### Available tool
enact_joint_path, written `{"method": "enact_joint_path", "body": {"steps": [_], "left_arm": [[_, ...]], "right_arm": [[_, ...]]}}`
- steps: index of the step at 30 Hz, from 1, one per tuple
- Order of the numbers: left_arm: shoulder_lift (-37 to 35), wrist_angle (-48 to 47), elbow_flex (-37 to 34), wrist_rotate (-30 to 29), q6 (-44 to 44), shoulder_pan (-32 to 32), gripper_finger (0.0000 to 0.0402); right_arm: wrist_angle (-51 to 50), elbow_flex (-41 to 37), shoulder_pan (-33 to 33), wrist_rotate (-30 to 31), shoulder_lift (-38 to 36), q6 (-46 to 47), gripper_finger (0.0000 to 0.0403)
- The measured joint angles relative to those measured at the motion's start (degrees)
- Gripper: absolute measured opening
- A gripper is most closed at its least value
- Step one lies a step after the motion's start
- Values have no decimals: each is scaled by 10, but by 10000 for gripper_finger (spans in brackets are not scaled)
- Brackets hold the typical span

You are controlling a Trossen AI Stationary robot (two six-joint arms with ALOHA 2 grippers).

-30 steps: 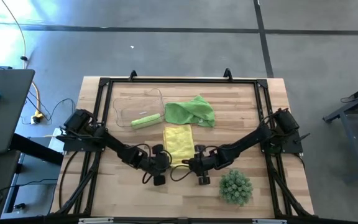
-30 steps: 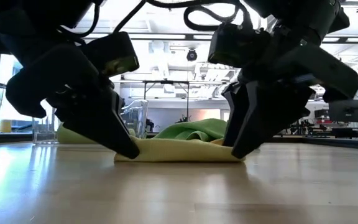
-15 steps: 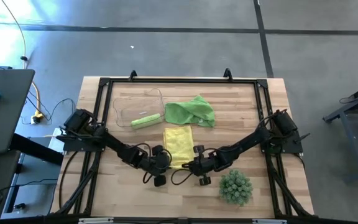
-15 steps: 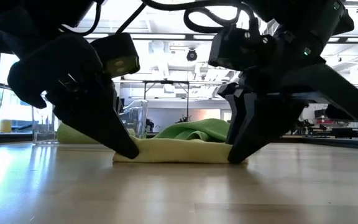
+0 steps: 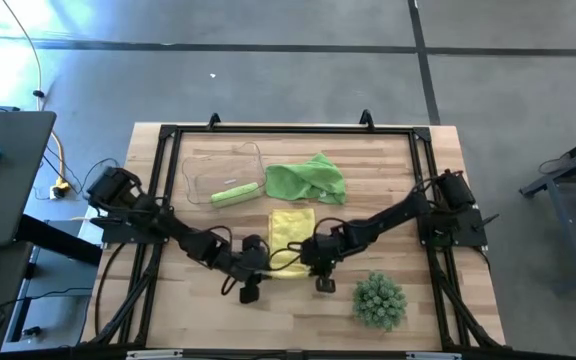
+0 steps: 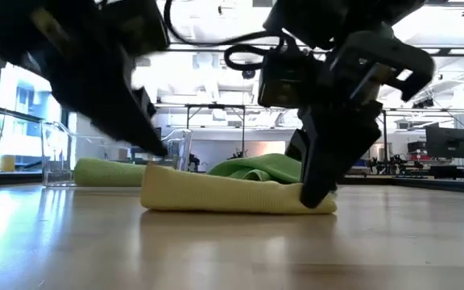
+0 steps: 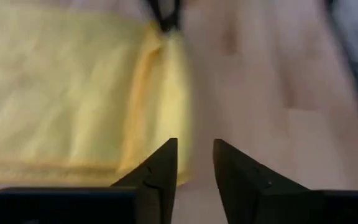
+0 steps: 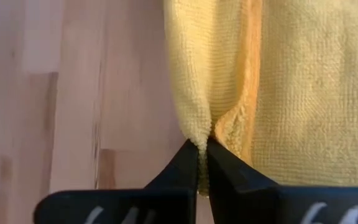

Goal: Roll microfiber towels into tight, uniform cylinder then place into a basket
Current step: Roll the yellow towel

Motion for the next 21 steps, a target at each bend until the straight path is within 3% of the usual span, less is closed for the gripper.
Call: {"method": "enact_joint_path", "body": {"steps": [4,8,14,21], "left_arm": [[-12,18,0,4,75,-25,116],[7,55,2,-40,109,-45,126],[52,49,0,-123,116,-47,137],[58,47,1,-141,111,-29,171]], "right_arm": [[2,0,-16,-23,0,24,2],[1,0,-31,-24,0,51,1],[6,0,-44,-22,0,68,1],[6,0,-44,-19,0,68,0]]}}
